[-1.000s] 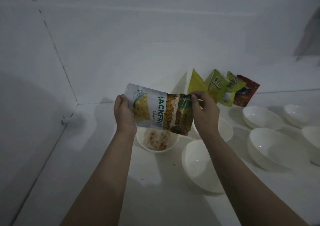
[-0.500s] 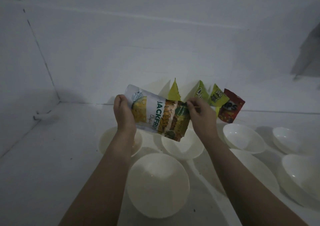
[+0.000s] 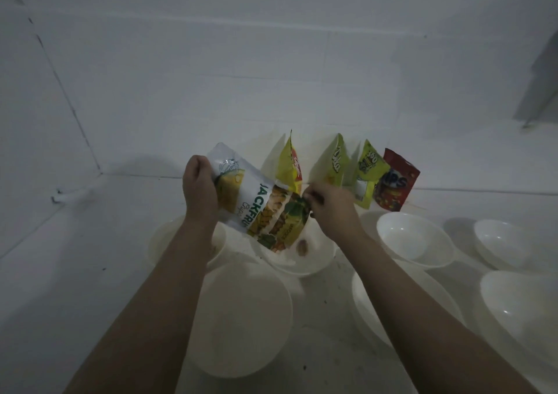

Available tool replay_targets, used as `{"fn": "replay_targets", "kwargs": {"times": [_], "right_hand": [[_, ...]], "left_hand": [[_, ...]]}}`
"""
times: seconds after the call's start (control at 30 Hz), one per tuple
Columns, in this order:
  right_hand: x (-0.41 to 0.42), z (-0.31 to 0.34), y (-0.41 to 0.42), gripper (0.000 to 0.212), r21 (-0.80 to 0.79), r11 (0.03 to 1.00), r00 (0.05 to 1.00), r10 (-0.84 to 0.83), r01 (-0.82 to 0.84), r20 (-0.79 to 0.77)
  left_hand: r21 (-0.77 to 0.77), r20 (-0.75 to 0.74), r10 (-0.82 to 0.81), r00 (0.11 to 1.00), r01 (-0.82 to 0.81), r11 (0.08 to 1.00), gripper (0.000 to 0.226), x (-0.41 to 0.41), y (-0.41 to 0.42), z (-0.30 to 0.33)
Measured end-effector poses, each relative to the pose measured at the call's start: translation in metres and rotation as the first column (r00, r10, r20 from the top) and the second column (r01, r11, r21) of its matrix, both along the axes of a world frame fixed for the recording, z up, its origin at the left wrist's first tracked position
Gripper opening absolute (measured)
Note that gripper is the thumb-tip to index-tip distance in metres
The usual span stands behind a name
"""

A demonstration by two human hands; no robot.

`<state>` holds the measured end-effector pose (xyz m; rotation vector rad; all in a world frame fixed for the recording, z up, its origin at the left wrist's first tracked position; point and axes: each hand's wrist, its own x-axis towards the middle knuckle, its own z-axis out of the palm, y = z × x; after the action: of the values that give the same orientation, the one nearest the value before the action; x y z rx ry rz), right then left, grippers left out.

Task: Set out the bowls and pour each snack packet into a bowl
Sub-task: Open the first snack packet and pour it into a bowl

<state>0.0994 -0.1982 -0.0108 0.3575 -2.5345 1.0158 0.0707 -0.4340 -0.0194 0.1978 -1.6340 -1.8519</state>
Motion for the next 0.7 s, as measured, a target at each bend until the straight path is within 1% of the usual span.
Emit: {"fn": "replay_targets", "kwargs": {"times": [0.1,0.3,0.4,0.47,0.7], "right_hand": [[0.003,-0.005,0.004,0.014,-0.047,0.999,1.000,0.000,0.000,-0.005],[0.004,0.000,0.003,0.014,-0.014,1.000,1.000,0.009,-0.009,-0.015],[0.006,-0.001,0.001,0.014,-0.071,0.997,1.000,-0.012,0.010,-0.026],[0.008,-0.003,-0.001,0.013,-0.063,0.998,1.000,-0.011,0.009,-0.030],[0.011,-0.002,-0.003,0.014,-0.130,0.991,0.998,-0.048,0.044,-0.030]], "left_hand": [[-0.019,0.008,0.004,1.000,-0.004,1.000,0.036,0.005,0.003,-0.001],[-0.030,0.018,0.005,1.000,-0.004,1.000,0.033,0.017,0.001,0.007],[-0.054,0.019,0.007,1.000,-0.006,0.999,0.033,0.021,-0.002,0.010],[-0.074,0.020,0.005,1.000,-0.003,0.997,0.035,0.024,-0.004,0.012],[-0.115,0.015,-0.028,0.999,0.030,0.993,0.036,0.028,-0.008,0.013]]}}
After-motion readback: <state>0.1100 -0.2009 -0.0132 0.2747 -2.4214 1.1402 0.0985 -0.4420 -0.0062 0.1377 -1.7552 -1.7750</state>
